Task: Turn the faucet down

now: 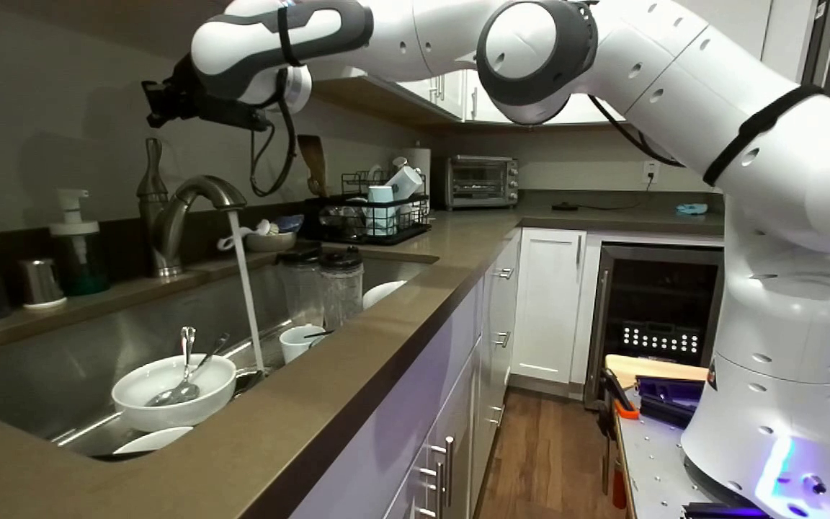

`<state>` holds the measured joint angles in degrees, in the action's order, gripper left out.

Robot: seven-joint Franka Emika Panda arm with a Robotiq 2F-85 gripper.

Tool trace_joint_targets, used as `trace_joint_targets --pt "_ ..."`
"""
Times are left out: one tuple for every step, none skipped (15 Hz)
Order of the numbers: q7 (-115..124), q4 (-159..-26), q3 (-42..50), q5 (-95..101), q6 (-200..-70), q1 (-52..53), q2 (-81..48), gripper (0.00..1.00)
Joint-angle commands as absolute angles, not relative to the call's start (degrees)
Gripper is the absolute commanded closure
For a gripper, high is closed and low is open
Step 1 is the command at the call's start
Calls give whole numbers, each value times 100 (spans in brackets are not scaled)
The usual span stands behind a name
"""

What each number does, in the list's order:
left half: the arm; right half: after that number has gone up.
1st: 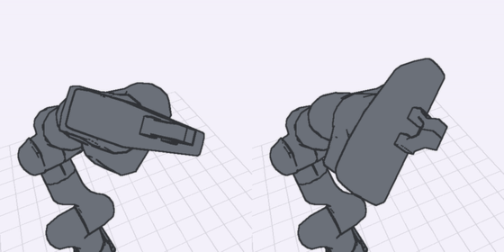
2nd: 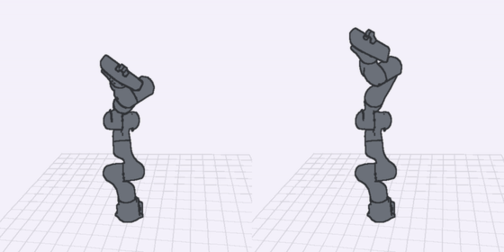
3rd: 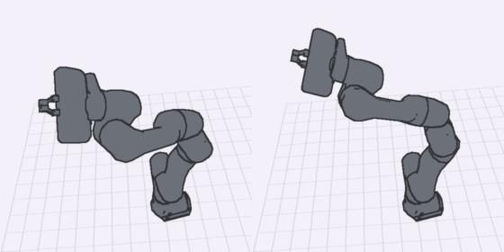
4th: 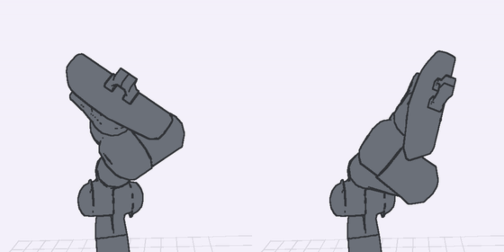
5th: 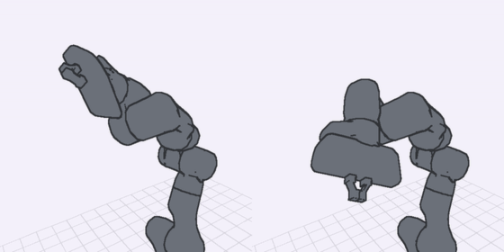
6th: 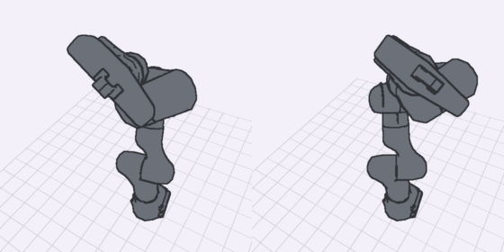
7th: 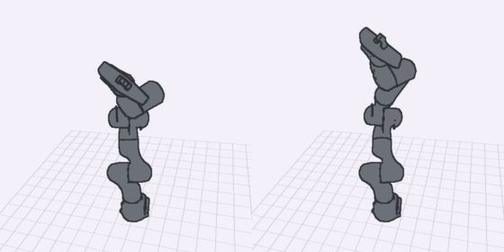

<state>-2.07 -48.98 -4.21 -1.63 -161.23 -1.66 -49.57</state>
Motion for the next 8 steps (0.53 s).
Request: trace_joint_targets --pt "-526 -4492 -732 -246 -15733 -259 -5149 94" --pt "-519 -4486 -754 -232 -15653 -256 -5152 94" --pt "-498 -4493 -758 -217 -15577 -247 -5140 95" --pt "-474 -4538 -750 -199 -15492 -237 -5107 96" --pt "-438 -4558 -724 -177 -15431 -223 -5089 96" --pt "-421 -4580 -710 -165 -15410 -220 -5077 98" --pt "-428 -4585 -719 -170 -15382 -225 -5073 98" --pt "-419 -4615 -717 -173 -15379 -227 -5062 98"
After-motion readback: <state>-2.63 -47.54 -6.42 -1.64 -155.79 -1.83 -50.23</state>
